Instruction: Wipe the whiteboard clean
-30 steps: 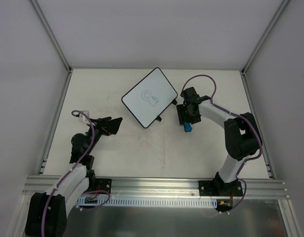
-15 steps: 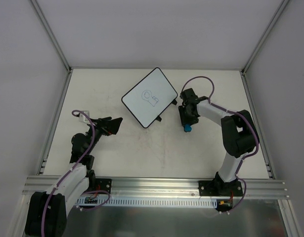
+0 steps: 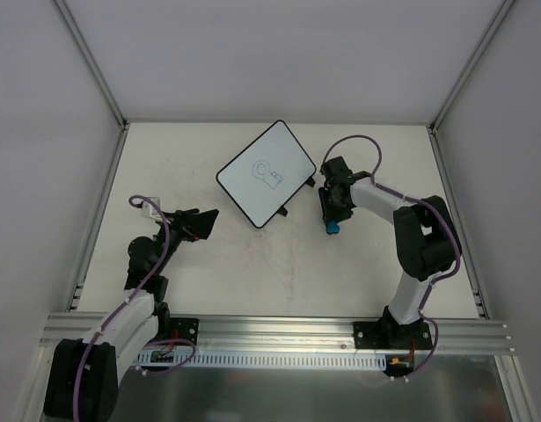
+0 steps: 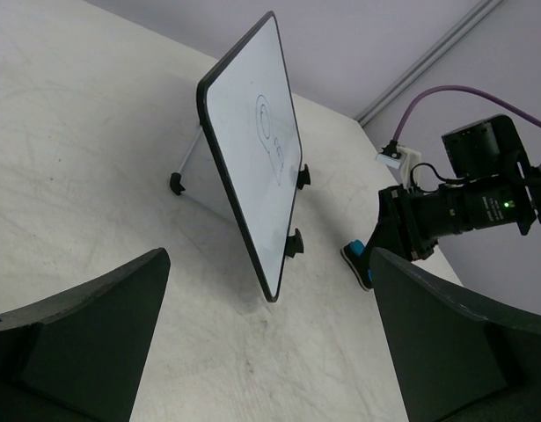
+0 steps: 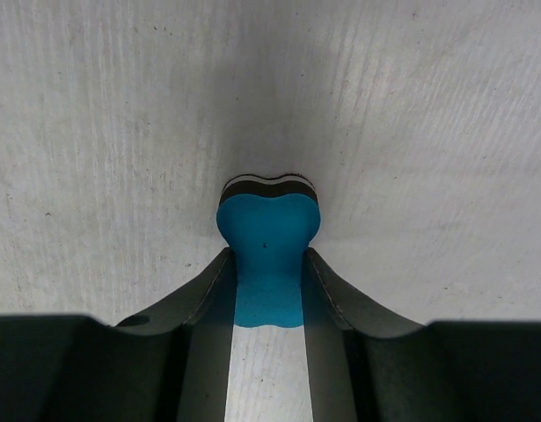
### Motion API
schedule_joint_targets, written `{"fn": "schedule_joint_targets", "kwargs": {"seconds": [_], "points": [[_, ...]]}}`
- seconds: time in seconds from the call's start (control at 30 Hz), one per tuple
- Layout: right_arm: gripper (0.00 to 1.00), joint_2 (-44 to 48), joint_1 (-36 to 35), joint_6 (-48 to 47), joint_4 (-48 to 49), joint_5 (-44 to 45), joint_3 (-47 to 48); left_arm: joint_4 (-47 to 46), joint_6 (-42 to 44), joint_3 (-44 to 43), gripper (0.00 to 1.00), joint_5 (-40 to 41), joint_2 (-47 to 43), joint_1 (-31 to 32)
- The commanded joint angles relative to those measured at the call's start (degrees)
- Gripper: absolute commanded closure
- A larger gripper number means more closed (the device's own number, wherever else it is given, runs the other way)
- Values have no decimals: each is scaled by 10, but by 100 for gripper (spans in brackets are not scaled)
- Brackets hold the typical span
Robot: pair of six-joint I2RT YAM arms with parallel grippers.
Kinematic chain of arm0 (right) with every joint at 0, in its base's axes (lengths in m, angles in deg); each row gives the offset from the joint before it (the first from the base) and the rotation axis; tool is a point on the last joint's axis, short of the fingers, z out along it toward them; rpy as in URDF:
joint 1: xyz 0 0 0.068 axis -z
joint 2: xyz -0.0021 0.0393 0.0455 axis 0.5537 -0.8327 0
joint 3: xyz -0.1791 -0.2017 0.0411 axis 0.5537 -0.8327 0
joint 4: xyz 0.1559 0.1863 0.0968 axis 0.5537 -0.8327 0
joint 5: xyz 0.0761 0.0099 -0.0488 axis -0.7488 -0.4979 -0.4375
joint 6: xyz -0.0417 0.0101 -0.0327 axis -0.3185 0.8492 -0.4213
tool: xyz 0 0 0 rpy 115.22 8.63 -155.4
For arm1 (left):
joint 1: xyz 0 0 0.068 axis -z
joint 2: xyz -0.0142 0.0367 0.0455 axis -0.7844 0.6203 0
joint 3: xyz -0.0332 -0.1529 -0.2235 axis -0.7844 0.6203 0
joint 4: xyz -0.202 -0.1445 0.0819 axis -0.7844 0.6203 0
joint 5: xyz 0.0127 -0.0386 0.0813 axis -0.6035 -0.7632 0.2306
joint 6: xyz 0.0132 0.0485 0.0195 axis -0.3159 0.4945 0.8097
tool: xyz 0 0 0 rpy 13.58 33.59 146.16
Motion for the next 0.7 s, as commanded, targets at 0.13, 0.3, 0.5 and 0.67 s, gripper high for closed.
{"fn": "schedule_joint_targets", "kwargs": {"seconds": [0.13,0.3,0.5,0.67], "points": [[81,63,3,2,-1,-12,29,-53,13,-23,1,8,95,3],[98,93,3,13,-49,-21,100,-70,10,-64,1,0,167,-8],[100,91,3,26,-114,-38,242,-115,-1,-107,10,-31,238,-23],[100,51,3,41,-142,-61,340,-177,-31,-148,16,-76,306,-41]]}}
